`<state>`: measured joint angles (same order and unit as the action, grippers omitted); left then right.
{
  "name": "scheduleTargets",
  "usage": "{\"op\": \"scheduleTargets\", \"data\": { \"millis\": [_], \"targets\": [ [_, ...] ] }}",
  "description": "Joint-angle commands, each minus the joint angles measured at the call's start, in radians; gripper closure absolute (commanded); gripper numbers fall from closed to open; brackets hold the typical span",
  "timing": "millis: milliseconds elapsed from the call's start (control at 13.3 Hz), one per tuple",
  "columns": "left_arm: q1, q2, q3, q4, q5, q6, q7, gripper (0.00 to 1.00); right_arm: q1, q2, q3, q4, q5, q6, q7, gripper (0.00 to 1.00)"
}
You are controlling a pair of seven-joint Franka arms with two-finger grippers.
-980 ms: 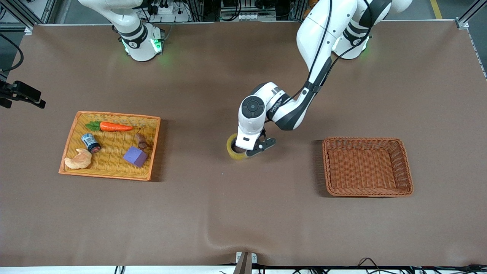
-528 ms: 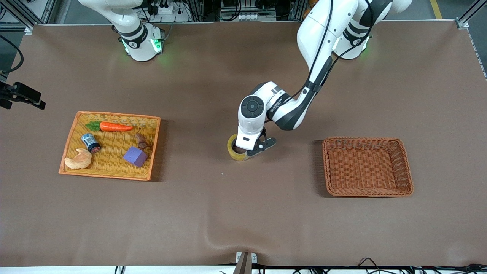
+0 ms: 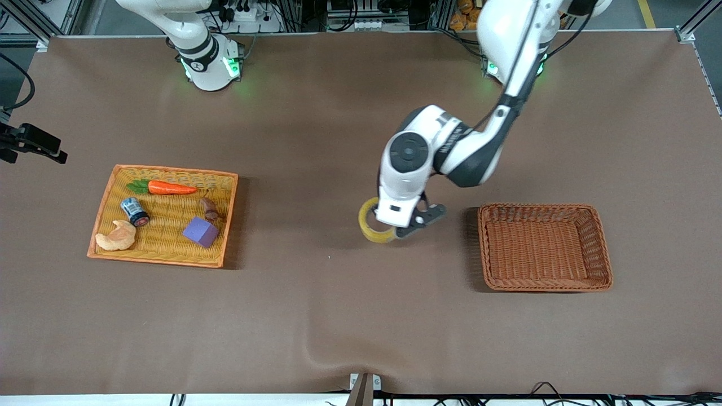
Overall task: Transfer tape with both arms
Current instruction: 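Carry the tape roll with the left gripper over the wicker basket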
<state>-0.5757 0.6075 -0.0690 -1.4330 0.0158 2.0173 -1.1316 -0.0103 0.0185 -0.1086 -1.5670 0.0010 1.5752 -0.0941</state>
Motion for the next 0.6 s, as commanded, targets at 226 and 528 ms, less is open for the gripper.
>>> {"op": "scheduleTargets", "data": {
  "millis": [226, 528],
  "targets": [
    [0.166, -0.143, -0.009, -0.193, 0.021, -0.002, 0.237, 1.0, 0.001, -0.005, 0.001, -0.004, -0.012, 0.005, 0.001, 0.0],
    [0.301, -0.166, -0.009, -0.201, 0.021, -0.017, 0.404, 1.0, 0.006, -0.006, 0.001, -0.001, -0.013, 0.0, 0.001, 0.0]
  ]
}}
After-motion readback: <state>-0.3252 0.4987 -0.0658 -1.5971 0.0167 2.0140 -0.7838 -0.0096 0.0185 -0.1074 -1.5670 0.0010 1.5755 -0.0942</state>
